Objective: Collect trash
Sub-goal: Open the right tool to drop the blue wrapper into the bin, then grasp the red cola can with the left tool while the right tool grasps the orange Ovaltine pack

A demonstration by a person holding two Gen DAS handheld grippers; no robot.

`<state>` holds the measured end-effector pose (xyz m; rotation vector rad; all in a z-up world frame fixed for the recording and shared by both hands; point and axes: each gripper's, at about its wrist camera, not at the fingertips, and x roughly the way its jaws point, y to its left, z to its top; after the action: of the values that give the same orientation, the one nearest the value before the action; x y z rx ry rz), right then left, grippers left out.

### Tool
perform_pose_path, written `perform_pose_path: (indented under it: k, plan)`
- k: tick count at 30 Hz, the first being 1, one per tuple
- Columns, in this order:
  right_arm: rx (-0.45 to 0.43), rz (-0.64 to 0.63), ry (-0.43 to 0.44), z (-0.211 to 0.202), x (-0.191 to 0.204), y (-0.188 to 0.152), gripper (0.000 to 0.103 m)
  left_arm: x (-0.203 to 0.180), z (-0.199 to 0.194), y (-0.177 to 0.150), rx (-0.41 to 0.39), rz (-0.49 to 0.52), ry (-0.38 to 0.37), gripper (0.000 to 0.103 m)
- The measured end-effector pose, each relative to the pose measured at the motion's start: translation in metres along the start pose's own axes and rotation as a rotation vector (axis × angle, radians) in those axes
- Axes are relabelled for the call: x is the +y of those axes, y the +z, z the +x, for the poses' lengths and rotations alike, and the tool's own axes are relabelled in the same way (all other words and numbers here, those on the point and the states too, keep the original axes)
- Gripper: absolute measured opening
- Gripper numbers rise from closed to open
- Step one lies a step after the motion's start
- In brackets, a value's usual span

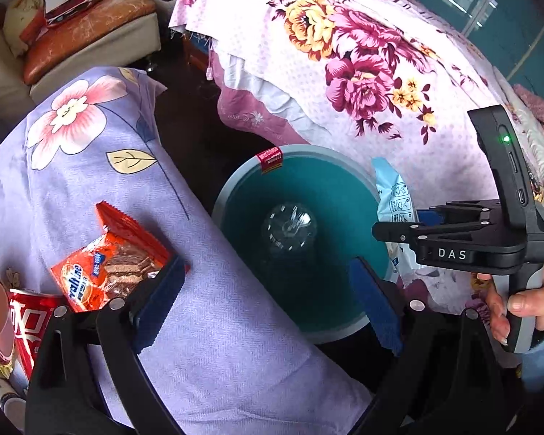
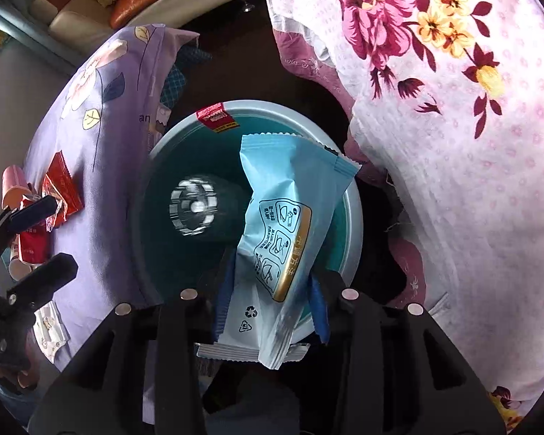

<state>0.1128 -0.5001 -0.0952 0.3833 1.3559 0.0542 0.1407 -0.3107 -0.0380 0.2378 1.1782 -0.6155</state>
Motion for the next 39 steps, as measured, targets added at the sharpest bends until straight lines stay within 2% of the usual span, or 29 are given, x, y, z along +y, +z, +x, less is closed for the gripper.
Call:
perform_pose_path:
  k: [1, 4, 5, 10, 18, 22, 26, 32, 39]
  plan:
    - [-0.001, -0.007, 0.002, 0.0, 0.003, 0.0, 0.042, 0.003, -0.003, -0.003, -0.003, -0.005, 0.005, 0.093]
    - [-0.007, -0.018, 0.004, -0.001, 0.016, -0.003, 0.074, 0.012, -0.014, -0.013, -0.012, -0.012, 0.037, 0.093]
    - [-0.01, -0.019, 0.006, -0.002, 0.019, -0.003, 0.075, 0.015, -0.018, -0.017, -0.015, -0.013, 0.051, 0.093]
    - [-0.02, -0.048, -0.002, -0.011, 0.04, -0.009, 0.079, 0.028, -0.036, -0.037, -0.028, -0.018, 0.087, 0.093]
    - [-0.073, -0.139, -0.05, -0.032, 0.076, -0.025, 0.082, 0.043, -0.063, -0.068, -0.045, -0.036, 0.099, 0.094]
    - [-0.145, -0.235, -0.089, -0.047, 0.099, -0.038, 0.082, 0.053, -0.073, -0.082, -0.052, -0.053, 0.093, 0.094]
    - [-0.177, -0.341, -0.132, -0.053, 0.125, -0.049, 0.082, 0.067, -0.083, -0.096, -0.056, -0.071, 0.093, 0.094]
    - [-0.126, -0.407, -0.125, -0.047, 0.157, -0.059, 0.085, 0.107, -0.104, -0.124, -0.08, -0.138, 0.114, 0.094]
    - [-0.025, -0.429, -0.08, -0.024, 0.181, -0.057, 0.085, 0.157, -0.104, -0.139, -0.052, -0.246, 0.146, 0.094]
